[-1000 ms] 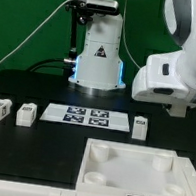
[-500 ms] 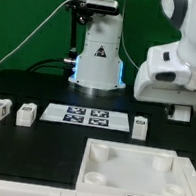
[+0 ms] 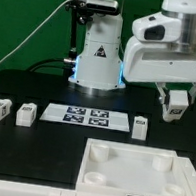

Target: Assemble one leg

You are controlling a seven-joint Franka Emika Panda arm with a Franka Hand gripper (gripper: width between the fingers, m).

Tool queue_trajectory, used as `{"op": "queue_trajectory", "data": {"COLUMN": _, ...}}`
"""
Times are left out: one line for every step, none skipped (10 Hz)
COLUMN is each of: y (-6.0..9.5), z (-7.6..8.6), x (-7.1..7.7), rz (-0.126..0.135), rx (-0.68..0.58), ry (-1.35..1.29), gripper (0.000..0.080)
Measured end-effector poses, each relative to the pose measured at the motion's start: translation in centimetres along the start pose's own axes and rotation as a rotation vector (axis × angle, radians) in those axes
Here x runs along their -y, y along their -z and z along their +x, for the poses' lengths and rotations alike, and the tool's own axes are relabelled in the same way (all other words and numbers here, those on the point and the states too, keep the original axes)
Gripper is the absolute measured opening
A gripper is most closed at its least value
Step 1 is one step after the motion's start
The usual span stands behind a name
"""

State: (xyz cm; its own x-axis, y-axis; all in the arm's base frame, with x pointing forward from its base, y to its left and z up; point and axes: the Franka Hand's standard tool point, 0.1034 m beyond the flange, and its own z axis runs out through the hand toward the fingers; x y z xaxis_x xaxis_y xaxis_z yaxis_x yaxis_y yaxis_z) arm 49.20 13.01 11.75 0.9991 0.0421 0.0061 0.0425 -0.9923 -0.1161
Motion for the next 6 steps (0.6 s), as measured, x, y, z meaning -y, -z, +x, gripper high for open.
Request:
{"op": "queue_trajectory", "data": {"y": 0.21, "z": 0.89, "x": -0.56, "rz": 0.0, "rx": -0.062, "ry": 0.005, "gripper": 0.0294}}
{"op": "queue_trajectory", "data": {"y": -0.06, "z": 0.77, "x": -0.45, "rz": 0.0, "rx": -0.111, "ry": 0.007, "gripper": 0.0294}}
{"op": "queue_trajectory", "data": {"y": -0.26, "z": 0.44, "x": -0.47, "rz": -0.001, "rx": -0.092, "ry": 0.007, "gripper": 0.0294}}
{"op": "queue_trajectory", "data": {"y": -0.19, "z": 0.57, "x": -0.48, "rz": -0.001, "rx": -0.095, "ry": 0.007, "gripper": 0.0294}}
{"op": "queue_trajectory", "data": {"y": -0.21, "z": 0.64, "x": -0.46, "rz": -0.001, "rx": -0.104, "ry": 0.007, "gripper": 0.0294}}
{"op": "queue_trajectory", "data": {"y": -0.21, "z": 1.04, "x": -0.75, "rz": -0.002, "rx": -0.133, "ry": 0.035, "gripper": 0.0294}}
